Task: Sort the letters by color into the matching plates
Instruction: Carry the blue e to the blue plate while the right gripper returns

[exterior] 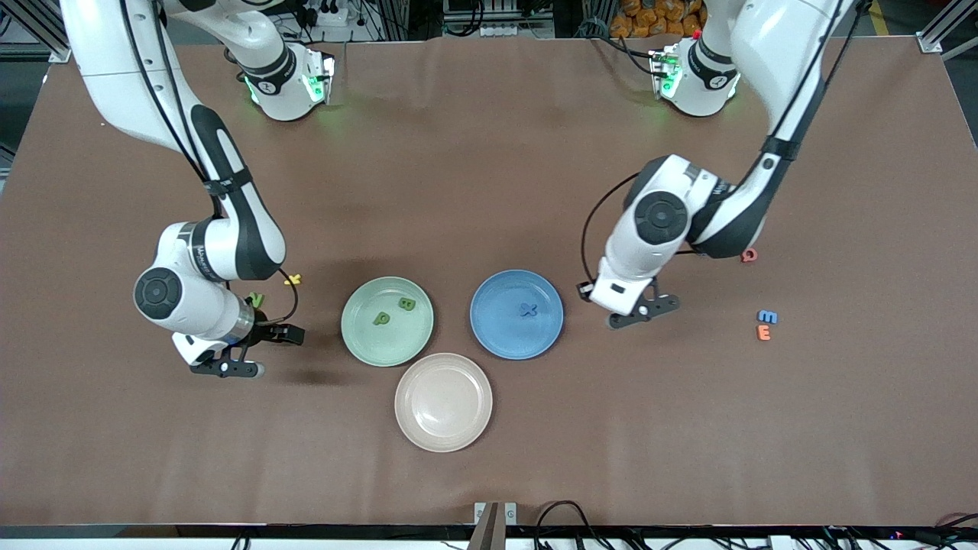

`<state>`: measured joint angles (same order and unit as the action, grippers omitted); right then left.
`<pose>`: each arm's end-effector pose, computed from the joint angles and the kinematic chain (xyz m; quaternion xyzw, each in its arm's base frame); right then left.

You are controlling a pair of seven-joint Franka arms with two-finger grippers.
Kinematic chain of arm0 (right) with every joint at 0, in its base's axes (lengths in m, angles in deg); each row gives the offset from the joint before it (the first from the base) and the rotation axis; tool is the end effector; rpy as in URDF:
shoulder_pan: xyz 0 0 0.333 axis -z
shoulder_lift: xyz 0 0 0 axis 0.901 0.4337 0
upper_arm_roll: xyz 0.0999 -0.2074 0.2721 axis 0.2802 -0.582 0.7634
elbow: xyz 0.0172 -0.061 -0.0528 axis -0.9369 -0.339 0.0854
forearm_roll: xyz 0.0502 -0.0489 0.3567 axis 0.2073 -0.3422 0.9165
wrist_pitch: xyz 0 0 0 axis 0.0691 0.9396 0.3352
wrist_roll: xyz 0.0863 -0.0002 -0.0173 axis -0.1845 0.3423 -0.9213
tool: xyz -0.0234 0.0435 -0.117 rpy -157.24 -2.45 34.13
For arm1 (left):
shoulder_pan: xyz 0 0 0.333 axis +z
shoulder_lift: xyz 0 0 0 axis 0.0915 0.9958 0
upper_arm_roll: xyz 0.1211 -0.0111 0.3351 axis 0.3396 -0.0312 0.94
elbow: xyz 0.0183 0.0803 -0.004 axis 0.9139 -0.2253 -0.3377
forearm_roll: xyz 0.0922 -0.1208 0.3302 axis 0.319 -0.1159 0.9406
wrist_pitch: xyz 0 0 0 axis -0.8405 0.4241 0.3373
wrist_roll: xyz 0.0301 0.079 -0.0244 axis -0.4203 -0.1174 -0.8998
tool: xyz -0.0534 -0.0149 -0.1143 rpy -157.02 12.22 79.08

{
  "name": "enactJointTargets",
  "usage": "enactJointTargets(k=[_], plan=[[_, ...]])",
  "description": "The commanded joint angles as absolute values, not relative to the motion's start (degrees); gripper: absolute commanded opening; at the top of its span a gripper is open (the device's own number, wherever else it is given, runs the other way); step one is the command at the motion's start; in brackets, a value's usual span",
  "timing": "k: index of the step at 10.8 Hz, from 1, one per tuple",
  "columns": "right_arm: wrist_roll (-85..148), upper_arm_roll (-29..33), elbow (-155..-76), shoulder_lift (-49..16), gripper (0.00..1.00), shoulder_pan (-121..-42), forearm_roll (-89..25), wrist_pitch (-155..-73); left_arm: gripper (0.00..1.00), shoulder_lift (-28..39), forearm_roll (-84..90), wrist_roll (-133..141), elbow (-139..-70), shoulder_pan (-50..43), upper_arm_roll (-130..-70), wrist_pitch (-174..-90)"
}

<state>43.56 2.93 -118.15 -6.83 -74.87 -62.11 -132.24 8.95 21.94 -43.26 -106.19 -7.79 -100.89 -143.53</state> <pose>0.6561 0.0777 0.2674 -0.9987 0.0446 0.0103 0.0212 0.5708 -0.3194 0.3259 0.9880 0.1541 -0.0051 0.0119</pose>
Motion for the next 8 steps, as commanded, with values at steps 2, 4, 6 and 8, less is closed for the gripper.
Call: enactJointTargets(k=[2, 4, 6, 8], plan=[[46.7, 3.1, -120.2, -7.2, 1.00, -72.5, -62.2, -132.0, 0.00, 16.6, 18.8, -49.6, -97.4, -13.9, -100.5, -142.3], [53.7, 2.3, -120.6, -6.7, 1.00, -72.3, -62.2, -132.4, 0.00, 18.3, 18.8, -50.4, -95.4, -15.8, -100.5, -142.9], [58.5, 2.3, -120.6, -6.4, 1.00, -71.9, -62.1, -132.5, 0.21, 19.1, 18.8, -51.1, -94.0, -16.2, -100.5, -143.1], [63.1, 2.3, -120.6, -6.0, 1.00, -71.9, -62.1, -132.7, 1.00, 19.3, 19.1, -50.7, -94.0, -16.6, -100.2, -143.1]])
